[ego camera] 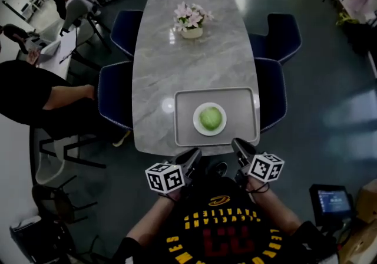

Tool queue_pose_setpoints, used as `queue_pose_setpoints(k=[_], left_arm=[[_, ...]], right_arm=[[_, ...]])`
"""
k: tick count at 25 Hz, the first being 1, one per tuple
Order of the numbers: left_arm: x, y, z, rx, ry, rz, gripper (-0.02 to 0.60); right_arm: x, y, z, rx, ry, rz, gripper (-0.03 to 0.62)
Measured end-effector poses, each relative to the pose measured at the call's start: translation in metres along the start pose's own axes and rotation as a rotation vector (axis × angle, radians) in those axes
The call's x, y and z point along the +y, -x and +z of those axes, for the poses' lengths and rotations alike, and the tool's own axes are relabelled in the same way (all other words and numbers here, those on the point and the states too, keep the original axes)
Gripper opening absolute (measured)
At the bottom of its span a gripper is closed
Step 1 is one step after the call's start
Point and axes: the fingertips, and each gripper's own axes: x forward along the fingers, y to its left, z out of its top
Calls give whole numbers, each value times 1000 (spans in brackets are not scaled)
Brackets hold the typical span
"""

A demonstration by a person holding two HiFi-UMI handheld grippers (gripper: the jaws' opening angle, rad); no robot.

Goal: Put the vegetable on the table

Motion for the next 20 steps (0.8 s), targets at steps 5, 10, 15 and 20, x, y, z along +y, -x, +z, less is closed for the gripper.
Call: queue_pose_setpoints(k=[5,10,15,20], left_arm=[[26,-14,25,-5,51,14,37],[56,-30,49,26,86,31,37],[84,-48,64,101,74,33,37],[112,-64,52,203,83,44,37]], right_arm=[[-6,-18,10,8,4,-52,57],[-11,-44,21,16,10,-101,57],[-15,-77,29,35,3,-152,57],[-28,-87,24,52,11,-248,57]])
